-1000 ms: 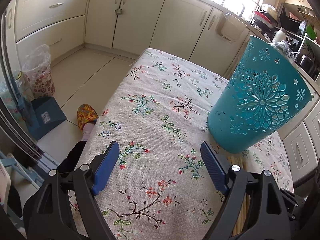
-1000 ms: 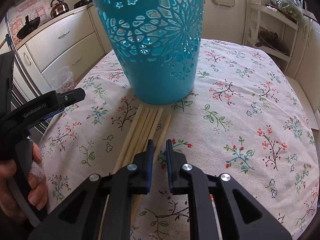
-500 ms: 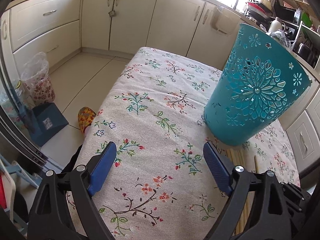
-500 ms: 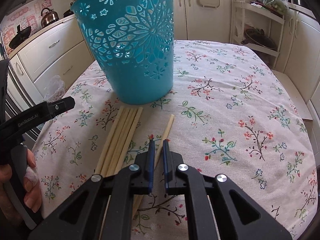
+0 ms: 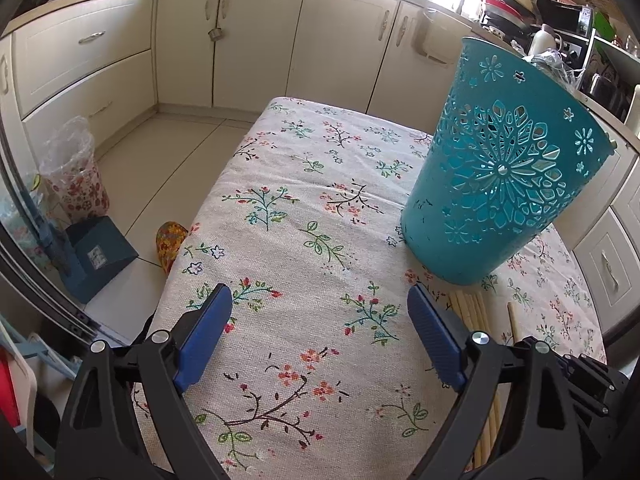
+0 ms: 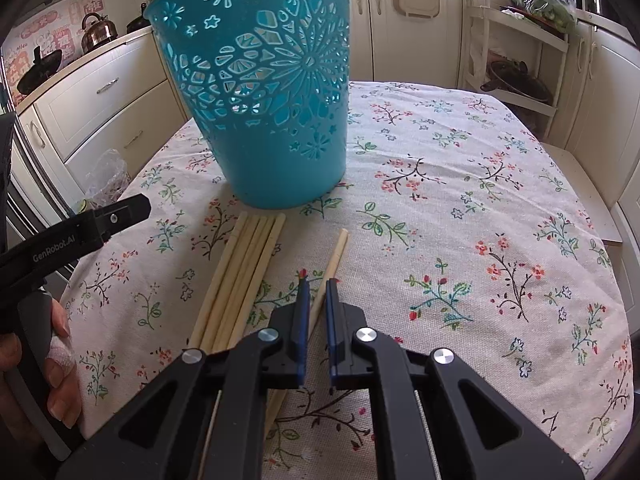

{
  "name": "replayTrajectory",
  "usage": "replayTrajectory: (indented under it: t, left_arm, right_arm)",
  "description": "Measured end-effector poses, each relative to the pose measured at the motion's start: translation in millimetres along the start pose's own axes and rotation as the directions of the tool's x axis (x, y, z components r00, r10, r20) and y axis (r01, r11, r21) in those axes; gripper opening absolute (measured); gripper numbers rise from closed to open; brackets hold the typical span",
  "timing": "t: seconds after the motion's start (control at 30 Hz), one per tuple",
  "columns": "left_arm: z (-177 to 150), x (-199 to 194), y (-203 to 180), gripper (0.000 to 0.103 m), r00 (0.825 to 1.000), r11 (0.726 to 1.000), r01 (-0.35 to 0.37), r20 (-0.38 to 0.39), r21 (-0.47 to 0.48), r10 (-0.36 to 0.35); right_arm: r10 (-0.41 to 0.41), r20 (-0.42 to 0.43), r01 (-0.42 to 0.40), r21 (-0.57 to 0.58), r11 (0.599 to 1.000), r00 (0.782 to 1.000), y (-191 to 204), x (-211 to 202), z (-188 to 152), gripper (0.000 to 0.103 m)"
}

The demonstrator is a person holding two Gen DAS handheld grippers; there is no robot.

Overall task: Organize utensils
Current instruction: 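Close the right tool on a single wooden stick beside the bundle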

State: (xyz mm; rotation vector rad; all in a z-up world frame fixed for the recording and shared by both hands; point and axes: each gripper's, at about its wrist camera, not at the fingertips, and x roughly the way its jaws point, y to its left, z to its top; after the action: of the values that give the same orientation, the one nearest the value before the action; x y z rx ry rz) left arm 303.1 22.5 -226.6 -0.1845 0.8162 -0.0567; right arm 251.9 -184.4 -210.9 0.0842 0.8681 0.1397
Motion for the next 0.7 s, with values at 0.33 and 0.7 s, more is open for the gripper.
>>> replayTrajectory:
  t: [0.33,0.7]
  left_arm:
    - [-0.1,1.0,-3.6,0.086,1.0,1.0,-0.01,-0.004,0.018,0.01]
    - [-1.1,1.0,-4.9,0.086,1.0,1.0,-0.013,-0.005,0.022,0.013]
  right_arm:
    - [0.011,0.0,-0.011,0.009,1.0,1.0,-1.7,-0.4,-0.1,0.007]
    - [0.012,0.0,-0.012,0.009,1.0,1.0,-1.5,-0.7,-0.2,0.007]
